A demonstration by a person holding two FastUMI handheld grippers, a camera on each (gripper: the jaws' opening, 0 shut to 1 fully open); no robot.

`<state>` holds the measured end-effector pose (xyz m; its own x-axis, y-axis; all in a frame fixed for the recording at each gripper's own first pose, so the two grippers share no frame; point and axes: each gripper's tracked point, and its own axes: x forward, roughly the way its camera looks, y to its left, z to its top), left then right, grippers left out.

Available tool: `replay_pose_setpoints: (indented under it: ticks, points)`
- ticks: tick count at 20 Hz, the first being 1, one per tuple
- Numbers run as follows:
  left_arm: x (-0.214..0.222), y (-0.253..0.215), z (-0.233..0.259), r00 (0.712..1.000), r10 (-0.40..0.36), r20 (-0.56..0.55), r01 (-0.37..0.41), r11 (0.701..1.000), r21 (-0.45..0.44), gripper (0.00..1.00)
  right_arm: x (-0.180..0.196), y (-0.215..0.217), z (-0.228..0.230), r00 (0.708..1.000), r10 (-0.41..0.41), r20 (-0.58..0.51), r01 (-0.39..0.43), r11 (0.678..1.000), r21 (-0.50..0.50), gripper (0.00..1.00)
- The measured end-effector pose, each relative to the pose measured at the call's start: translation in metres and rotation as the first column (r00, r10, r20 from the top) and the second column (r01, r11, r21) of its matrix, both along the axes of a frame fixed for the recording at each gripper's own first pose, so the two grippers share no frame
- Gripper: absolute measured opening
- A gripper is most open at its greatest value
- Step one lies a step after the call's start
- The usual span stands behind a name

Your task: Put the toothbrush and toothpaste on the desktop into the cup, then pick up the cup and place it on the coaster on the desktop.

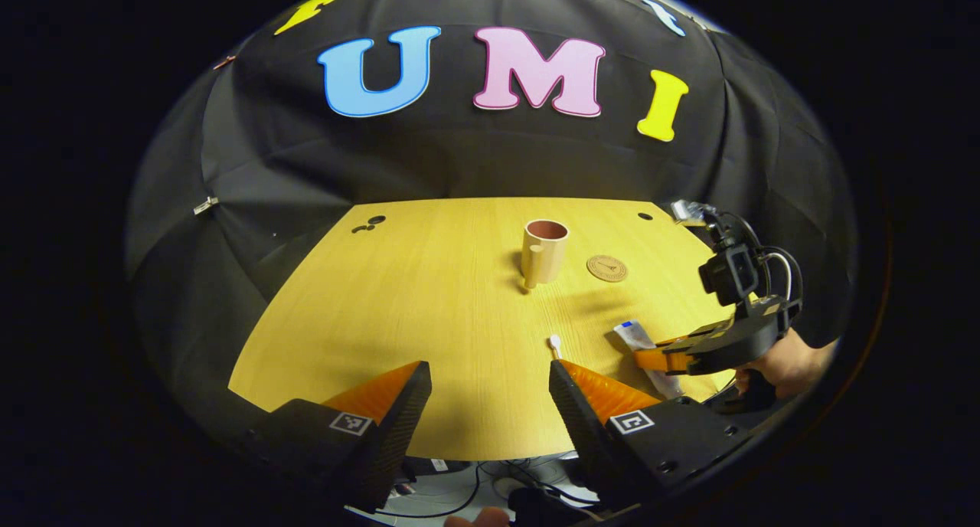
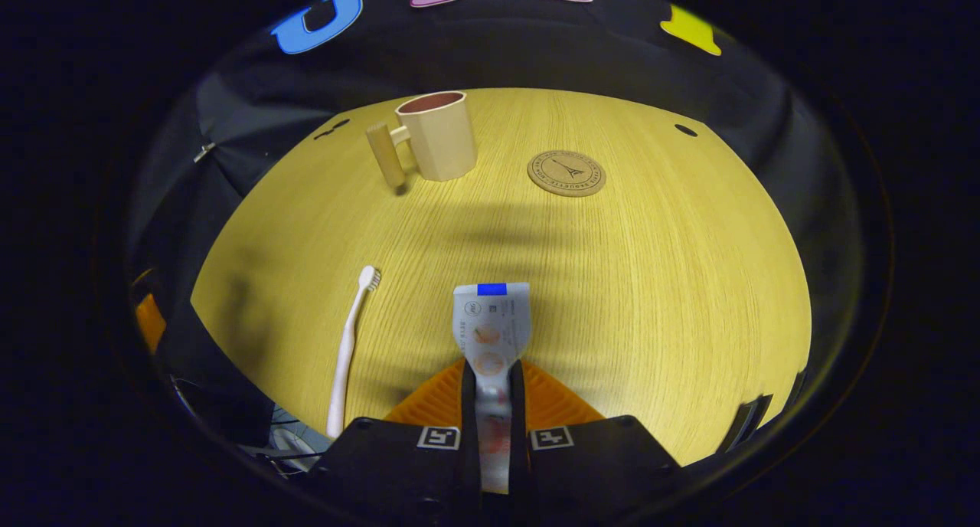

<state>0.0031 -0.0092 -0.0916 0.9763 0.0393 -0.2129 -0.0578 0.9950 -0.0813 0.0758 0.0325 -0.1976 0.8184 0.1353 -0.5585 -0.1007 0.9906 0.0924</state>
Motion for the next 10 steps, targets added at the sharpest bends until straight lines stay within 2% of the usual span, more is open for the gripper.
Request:
replay_pose_setpoints:
  ticks: [5,10]
  points:
    - [0.028,-0.034,-0.012,0.997,-0.051,-0.049,0.052,0.999,0.013,0.95,-0.018,-0.02,0.028,0.999,0.006,0.054,-0.01,0.997,0.075,0.18]
    - [0.06,-0.059,-0.031,0.99,-0.076,-0.118,0.083,0.995,0.056,0.95,-0.029,-0.045,0.046,0.997,-0.027,0.075,0.016,0.991,0.136,0.18]
